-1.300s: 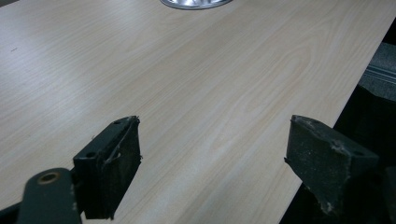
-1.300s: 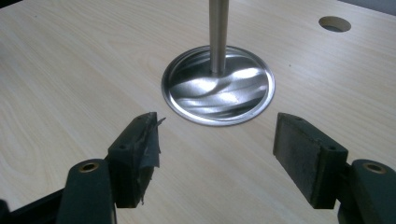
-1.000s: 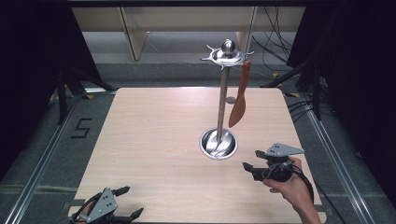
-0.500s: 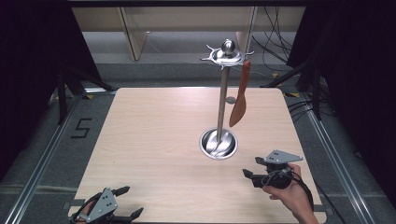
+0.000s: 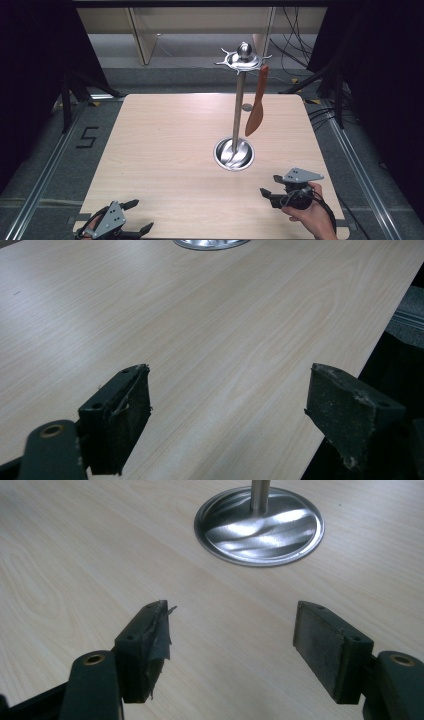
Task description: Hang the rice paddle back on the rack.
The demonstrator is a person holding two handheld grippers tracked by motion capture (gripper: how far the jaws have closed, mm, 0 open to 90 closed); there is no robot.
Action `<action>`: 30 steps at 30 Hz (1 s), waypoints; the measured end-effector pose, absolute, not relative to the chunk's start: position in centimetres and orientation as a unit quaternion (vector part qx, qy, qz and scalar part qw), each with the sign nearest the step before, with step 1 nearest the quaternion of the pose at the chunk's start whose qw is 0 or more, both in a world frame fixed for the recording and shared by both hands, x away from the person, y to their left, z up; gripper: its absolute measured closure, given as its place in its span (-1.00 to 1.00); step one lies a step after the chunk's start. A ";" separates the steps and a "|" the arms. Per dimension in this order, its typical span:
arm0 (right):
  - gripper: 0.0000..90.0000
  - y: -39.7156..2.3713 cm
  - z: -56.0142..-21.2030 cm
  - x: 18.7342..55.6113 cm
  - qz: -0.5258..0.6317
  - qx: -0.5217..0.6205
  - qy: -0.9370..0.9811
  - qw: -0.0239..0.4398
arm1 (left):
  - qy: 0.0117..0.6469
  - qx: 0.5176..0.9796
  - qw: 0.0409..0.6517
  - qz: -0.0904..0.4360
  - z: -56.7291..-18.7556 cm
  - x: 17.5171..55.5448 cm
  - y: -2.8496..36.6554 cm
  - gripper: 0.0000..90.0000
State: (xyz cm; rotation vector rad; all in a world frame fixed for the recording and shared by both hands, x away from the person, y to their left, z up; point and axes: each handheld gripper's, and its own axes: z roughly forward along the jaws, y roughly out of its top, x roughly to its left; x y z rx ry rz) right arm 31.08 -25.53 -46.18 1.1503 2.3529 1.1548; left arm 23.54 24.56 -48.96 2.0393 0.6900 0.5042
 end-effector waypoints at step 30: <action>-0.30 -26.0 -48.3 29.1 0.386 0.394 0.822 0.143 | 0.278 0.825 0.449 0.200 -48.9 23.5 24.5 -0.62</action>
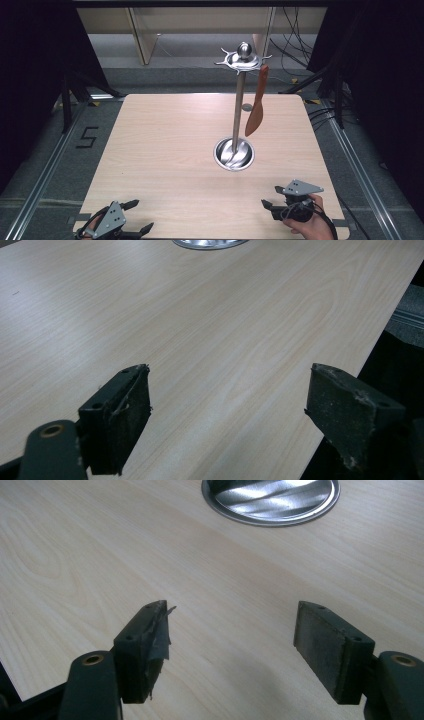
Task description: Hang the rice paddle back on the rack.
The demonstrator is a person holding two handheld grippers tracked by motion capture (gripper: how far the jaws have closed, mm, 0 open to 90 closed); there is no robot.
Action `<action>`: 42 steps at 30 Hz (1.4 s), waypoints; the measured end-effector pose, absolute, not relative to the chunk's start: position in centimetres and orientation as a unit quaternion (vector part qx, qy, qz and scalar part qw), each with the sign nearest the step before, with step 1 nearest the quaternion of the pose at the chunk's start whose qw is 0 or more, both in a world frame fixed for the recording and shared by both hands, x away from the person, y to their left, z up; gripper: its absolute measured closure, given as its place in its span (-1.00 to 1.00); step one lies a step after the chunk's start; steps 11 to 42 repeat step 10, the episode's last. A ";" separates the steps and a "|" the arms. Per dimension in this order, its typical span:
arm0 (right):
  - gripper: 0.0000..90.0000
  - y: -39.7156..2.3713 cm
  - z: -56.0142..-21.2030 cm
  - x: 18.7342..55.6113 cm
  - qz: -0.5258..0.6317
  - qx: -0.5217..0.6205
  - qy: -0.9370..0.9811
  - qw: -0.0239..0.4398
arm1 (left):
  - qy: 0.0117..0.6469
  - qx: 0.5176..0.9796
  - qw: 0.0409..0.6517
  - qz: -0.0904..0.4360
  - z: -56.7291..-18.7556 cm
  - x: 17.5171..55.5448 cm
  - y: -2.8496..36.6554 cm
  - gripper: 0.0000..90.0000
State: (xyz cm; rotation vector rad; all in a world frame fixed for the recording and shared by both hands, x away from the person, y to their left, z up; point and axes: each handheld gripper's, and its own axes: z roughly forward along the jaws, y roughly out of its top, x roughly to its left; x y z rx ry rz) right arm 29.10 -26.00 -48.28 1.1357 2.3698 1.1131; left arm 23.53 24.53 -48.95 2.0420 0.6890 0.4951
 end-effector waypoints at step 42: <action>-0.31 -26.1 -48.4 29.3 0.390 0.386 0.822 0.153 | 0.277 0.825 0.449 0.204 -49.0 23.6 24.5 -0.62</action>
